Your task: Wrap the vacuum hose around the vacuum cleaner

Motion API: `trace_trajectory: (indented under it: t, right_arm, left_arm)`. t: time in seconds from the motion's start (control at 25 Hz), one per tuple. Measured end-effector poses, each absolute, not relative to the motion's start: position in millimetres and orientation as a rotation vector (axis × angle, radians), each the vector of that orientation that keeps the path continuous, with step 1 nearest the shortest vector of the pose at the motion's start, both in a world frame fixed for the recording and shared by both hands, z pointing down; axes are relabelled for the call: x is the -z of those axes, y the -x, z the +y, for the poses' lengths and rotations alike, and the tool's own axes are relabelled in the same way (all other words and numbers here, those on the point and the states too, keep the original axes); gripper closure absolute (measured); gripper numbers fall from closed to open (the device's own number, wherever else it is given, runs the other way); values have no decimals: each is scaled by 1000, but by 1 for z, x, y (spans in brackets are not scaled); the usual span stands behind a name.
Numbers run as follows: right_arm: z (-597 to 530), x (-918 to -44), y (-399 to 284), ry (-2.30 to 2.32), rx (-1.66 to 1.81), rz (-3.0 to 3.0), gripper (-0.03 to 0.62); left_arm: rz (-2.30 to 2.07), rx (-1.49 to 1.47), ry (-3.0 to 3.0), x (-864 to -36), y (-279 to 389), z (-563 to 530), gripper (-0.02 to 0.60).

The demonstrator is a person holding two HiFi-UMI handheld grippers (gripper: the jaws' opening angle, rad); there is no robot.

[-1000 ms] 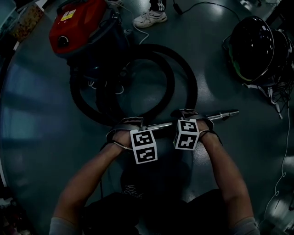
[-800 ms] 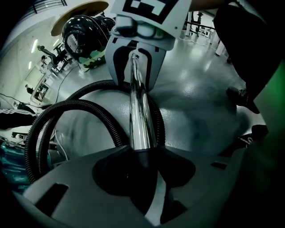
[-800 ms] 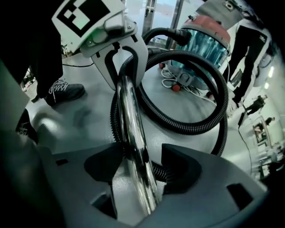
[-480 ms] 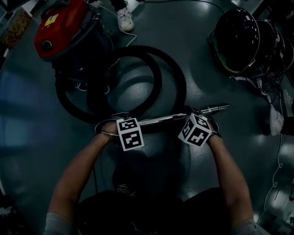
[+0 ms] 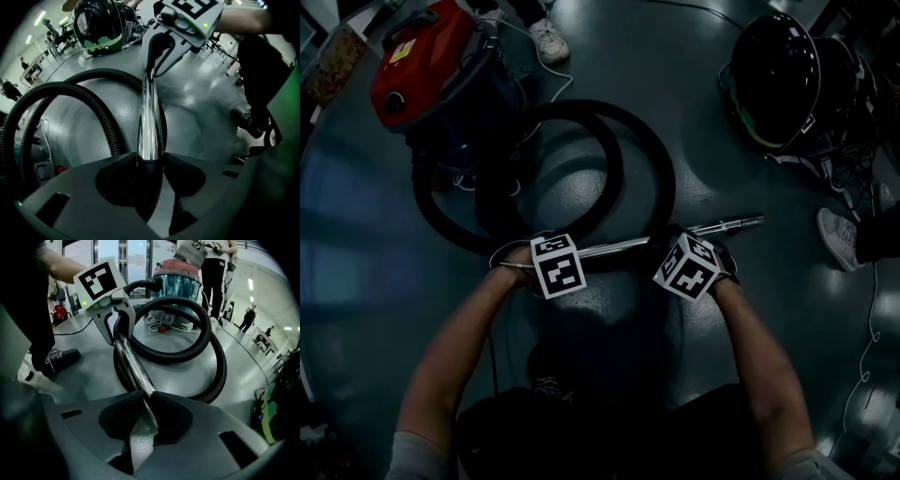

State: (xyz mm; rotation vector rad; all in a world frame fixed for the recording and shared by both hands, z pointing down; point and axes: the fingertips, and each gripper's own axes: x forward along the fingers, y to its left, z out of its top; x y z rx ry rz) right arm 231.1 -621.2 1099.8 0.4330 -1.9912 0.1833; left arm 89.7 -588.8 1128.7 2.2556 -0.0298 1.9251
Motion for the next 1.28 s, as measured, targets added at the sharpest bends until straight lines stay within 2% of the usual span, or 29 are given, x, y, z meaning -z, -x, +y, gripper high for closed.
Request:
trace_trajectory:
  t: [0.4, 0.72, 0.88, 0.92, 0.96, 1.28]
  right_arm:
    - [-620, -1099, -235, -462, -226, -2017, 534]
    - [-621, -1102, -234, -553, -332, -2023, 534]
    - [-622, -1096, -237, -615, -386, -2057, 551]
    - [-623, -1094, -238, -632, -375, -2061, 588]
    - [-623, -1090, -239, -651, -374, -2067, 591]
    - [-614, -1038, -238, -849, -515, -2175, 591]
  left_arm:
    - [-281, -1656, -2411, -1069, -126, -602, 408]
    - [-332, -1601, -2412, -1058, -141, -583, 411]
    - [-395, -1609, -2454, -1054, -142, -584, 515]
    - [-412, -1605, -2462, -1051, -143, -585, 552]
    - [-426, -1598, -2466, -1048, -143, -587, 574]
    - [-456, -1484, -2486, -1007, -152, -582, 575]
